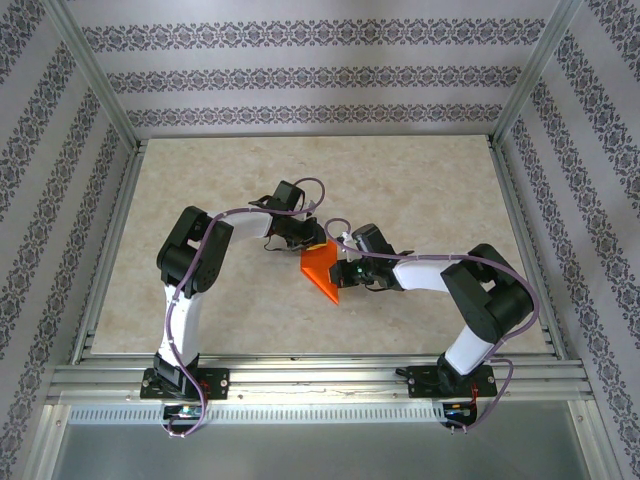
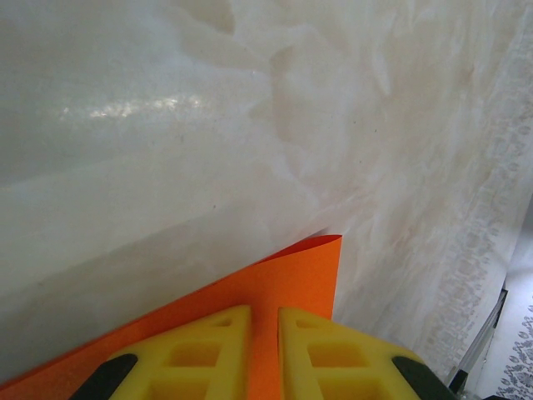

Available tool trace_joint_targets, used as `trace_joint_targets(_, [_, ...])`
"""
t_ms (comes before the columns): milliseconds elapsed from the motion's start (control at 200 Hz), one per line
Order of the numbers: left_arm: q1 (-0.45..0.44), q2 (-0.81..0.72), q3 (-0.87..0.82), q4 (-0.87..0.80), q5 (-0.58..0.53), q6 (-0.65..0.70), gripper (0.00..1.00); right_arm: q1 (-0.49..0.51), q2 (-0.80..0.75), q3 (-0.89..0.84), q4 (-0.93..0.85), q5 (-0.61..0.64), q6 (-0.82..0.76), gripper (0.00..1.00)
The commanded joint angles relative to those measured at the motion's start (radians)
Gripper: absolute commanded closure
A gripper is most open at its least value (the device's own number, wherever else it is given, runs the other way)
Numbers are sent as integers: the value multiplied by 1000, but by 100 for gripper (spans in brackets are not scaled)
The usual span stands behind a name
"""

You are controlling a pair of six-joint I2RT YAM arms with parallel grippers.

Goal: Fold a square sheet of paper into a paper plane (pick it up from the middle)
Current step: Third fold the triangle at the center of the table.

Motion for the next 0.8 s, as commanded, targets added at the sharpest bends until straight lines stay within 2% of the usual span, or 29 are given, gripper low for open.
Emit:
trace_joint_targets(0, [-8,-10,-20,-37,-14,4,82,9,19,28,-9,14,-11,100])
trace_joint_targets(794, [-8,-19,-20,-32,-10,-1,82,12,17,39,-46,20,-21,100])
